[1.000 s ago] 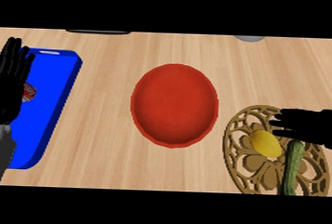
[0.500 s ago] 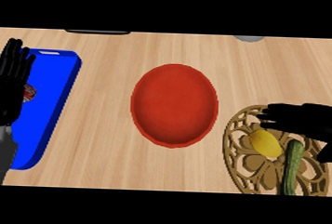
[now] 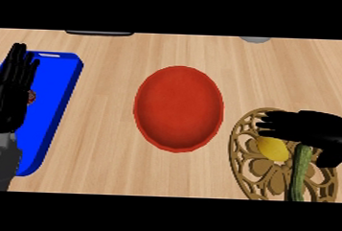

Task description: Pick the lemon from the placemat and place it in the bowl

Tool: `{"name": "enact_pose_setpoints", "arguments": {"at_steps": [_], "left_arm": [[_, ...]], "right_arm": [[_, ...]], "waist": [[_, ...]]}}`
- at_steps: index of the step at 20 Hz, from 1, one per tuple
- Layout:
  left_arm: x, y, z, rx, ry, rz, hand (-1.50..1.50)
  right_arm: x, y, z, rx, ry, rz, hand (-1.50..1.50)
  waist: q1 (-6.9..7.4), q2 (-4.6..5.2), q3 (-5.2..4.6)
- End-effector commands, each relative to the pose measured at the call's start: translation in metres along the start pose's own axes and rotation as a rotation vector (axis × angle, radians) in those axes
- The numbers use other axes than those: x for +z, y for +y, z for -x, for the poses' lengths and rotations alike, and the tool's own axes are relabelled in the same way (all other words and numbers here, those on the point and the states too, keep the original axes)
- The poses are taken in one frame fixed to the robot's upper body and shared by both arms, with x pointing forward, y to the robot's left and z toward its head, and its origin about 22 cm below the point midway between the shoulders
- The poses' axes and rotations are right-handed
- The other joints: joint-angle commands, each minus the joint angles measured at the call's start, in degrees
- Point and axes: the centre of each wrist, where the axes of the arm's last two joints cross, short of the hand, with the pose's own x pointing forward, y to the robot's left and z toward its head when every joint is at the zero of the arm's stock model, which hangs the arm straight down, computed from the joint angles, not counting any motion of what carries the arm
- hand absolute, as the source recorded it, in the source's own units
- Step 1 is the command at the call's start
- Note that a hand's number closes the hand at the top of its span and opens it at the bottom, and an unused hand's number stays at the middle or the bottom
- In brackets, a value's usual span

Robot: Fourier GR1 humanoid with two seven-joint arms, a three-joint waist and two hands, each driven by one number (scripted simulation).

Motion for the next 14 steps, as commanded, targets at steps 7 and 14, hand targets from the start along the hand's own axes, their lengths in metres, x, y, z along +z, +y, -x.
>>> {"name": "enact_pose_setpoints", "arguments": {"at_steps": [7, 14], "left_arm": [[-0.001, 0.006, -0.006, 0.003, -0.006, -0.008, 0.0], [-0.007, -0.01, -0.015, 0.011, -0.005, -0.009, 0.0]], "right_arm": [[-0.035, 0.017, -0.001, -0.031, -0.011, -0.069, -1.5], [-0.054, 0.028, 0.016, -0.034, 0.048, -0.069, -1.5]], "waist": [[-0.1, -0.07, -0.01], [0.06, -0.03, 0.01]]}}
